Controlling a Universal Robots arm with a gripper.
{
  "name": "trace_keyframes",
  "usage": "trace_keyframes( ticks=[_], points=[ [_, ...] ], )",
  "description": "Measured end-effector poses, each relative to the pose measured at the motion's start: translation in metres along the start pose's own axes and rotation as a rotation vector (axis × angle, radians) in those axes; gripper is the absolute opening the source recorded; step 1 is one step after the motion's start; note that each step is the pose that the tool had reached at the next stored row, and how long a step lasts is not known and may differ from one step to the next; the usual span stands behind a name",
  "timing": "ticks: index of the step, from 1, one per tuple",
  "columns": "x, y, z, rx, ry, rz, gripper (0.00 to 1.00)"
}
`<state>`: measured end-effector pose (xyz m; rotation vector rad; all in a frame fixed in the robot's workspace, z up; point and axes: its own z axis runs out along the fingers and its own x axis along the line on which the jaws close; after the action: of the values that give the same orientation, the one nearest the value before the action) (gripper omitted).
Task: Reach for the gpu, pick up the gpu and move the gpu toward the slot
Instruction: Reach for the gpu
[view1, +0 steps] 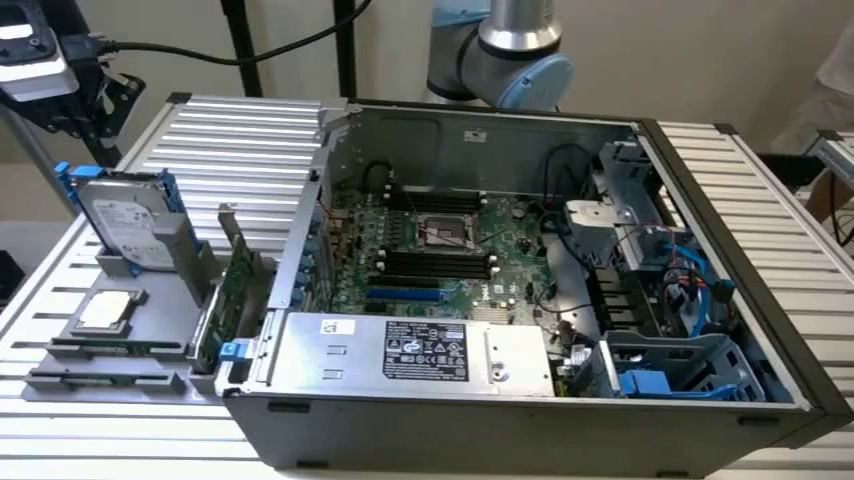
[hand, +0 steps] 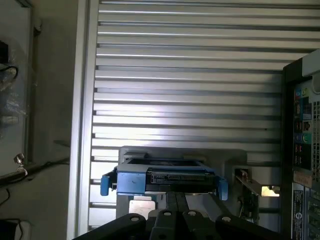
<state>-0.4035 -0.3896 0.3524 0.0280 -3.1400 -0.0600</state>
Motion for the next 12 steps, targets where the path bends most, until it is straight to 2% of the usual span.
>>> trace_keyframes(
  ticks=[2,6,12],
  points=[
    [0.0,-0.0011,-0.0001,0.0002,0.0001,0.0,0.11],
    [-0.007,-0.0133,-0.0005,0.0,0.0006,0.0,0.11],
    [-0.025,-0.0298,-0.0012,0.0,0.0026,0.0,0.11]
  ],
)
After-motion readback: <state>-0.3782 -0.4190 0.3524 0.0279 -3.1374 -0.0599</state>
